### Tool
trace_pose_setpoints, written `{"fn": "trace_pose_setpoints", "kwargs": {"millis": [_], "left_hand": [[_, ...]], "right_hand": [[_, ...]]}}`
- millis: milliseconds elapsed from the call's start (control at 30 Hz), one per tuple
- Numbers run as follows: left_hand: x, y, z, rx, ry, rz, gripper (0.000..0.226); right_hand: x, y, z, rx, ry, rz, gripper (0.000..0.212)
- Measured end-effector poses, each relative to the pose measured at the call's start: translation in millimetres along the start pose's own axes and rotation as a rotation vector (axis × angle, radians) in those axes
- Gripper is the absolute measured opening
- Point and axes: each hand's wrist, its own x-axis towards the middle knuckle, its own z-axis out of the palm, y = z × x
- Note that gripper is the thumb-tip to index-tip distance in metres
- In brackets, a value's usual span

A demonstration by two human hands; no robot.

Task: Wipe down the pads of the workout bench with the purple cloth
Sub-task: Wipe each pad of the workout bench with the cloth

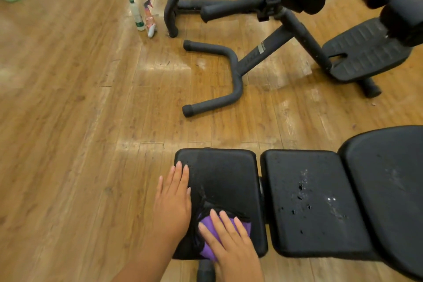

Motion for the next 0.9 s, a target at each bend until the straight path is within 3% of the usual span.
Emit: {"fn": "trace_pose_setpoints", "kwargs": {"millis": [200, 367, 600, 667, 733, 800, 867, 900], "left_hand": [[-1, 1, -1, 0.034, -0.008, -0.02, 0.051], [-1, 3, 1, 0.033, 0.003, -0.017, 0.051], [0, 0, 4, 0.016, 0.009, 0.006, 0.052], [1, 2, 2, 0.041, 0.001, 0.005, 0.053], [0, 6, -3, 0.075, -0.01, -0.012, 0.053], [-3, 16, -9, 0.071, -0.013, 0.003, 0.052], [-5, 40, -14, 0.069, -0.022, 0.096, 0.058], [-8, 55, -13, 0.071, -0.047, 0.155, 0.061]], "right_hand": [[100, 64, -38, -0.046, 0.175, 0.342, 0.052], [153, 65, -49, -0.122, 0.073, 0.282, 0.05], [43, 17, -10, -0.149, 0.118, 0.003, 0.065], [13, 11, 1, -0.197, 0.178, -0.03, 0.055], [-12, 13, 15, -0.21, 0.268, 0.006, 0.043], [-29, 17, 19, -0.192, 0.314, 0.078, 0.046], [-33, 17, 30, -0.185, 0.315, 0.056, 0.05], [-38, 21, 27, -0.11, 0.228, 0.096, 0.05]]}}
